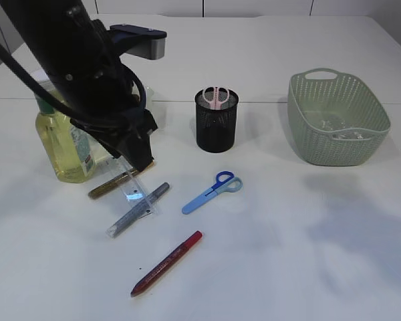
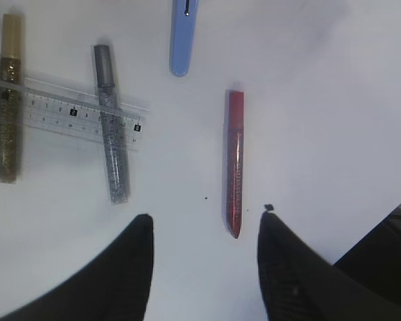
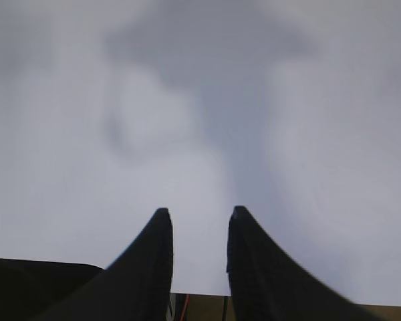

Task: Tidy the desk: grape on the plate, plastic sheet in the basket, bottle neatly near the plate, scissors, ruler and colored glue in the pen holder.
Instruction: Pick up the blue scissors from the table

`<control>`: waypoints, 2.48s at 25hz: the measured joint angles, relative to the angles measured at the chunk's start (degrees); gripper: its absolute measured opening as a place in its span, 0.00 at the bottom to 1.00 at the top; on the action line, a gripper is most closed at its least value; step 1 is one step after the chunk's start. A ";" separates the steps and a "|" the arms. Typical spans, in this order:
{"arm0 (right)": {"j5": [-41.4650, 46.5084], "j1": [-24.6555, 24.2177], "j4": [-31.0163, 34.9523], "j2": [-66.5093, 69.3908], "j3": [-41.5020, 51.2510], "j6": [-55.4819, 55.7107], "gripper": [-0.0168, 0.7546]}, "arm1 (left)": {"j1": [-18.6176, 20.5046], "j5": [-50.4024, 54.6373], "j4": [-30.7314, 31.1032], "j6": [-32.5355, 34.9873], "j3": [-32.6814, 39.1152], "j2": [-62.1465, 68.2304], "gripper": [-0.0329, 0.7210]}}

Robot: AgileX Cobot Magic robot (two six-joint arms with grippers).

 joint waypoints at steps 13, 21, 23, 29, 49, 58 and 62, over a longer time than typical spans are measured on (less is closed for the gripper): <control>-4.41 0.00 4.00 9.14 -0.09 -6.40 0.33 | 0.00 -2.04 0.07 0.13 0.00 0.51 0.54; -7.04 -11.17 7.21 9.39 -0.09 -9.15 0.33 | -0.04 -2.49 0.07 0.13 0.00 0.51 0.54; -7.07 -14.94 10.98 9.39 -0.09 -11.73 0.33 | -0.04 -2.49 0.07 0.13 0.00 0.51 0.54; -7.07 -20.72 17.92 11.79 -0.09 -17.28 0.33 | -0.04 -2.54 -0.32 0.13 -0.79 1.35 0.54; -9.61 -21.27 19.35 12.76 -0.09 -15.92 0.40 | -4.19 3.09 1.08 1.54 -20.91 22.23 0.54; -3.87 -21.27 17.95 12.89 -0.09 -15.75 0.42 | -4.19 3.09 1.17 4.30 -32.32 33.65 0.54; -2.79 -21.27 17.51 12.89 -0.09 -15.75 0.42 | -4.19 3.09 1.76 4.78 -35.05 37.43 0.54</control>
